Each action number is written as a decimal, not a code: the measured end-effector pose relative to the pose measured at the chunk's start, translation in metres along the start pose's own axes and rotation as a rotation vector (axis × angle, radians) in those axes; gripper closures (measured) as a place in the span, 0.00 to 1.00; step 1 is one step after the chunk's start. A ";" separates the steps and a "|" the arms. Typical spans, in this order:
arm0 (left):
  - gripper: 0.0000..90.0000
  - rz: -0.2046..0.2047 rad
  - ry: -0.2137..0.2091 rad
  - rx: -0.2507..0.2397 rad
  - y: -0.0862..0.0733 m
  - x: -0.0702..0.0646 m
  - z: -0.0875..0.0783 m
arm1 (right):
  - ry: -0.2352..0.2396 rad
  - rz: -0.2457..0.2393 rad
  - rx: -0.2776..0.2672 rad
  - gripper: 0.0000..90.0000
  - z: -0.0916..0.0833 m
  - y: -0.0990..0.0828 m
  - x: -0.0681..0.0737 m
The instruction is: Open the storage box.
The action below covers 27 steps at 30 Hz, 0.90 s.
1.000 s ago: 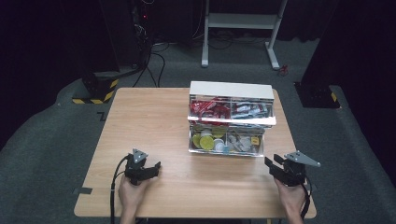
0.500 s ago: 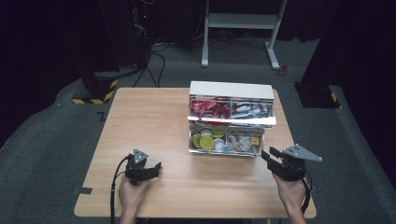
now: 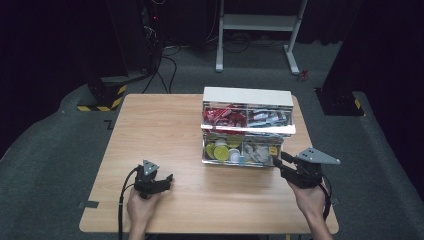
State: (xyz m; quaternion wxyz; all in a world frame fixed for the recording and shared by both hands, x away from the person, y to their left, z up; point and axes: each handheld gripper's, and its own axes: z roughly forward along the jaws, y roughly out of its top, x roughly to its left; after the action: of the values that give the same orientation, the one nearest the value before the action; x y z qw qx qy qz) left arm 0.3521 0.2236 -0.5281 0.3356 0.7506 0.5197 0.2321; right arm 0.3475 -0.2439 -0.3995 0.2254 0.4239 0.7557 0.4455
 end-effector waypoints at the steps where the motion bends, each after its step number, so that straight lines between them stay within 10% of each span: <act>1: 0.26 0.000 -0.001 -0.001 0.000 0.000 0.000 | 0.000 -0.010 -0.012 0.66 -0.002 0.003 0.000; 27: 0.26 0.003 -0.002 -0.001 0.000 0.000 0.000 | 0.037 -0.071 -0.083 0.75 -0.006 0.046 0.011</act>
State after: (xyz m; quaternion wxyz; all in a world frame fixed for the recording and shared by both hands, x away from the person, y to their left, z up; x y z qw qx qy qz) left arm 0.3521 0.2235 -0.5282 0.3361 0.7514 0.5182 0.2324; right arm 0.3574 -0.2262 -0.3558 0.2446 0.3786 0.7551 0.4760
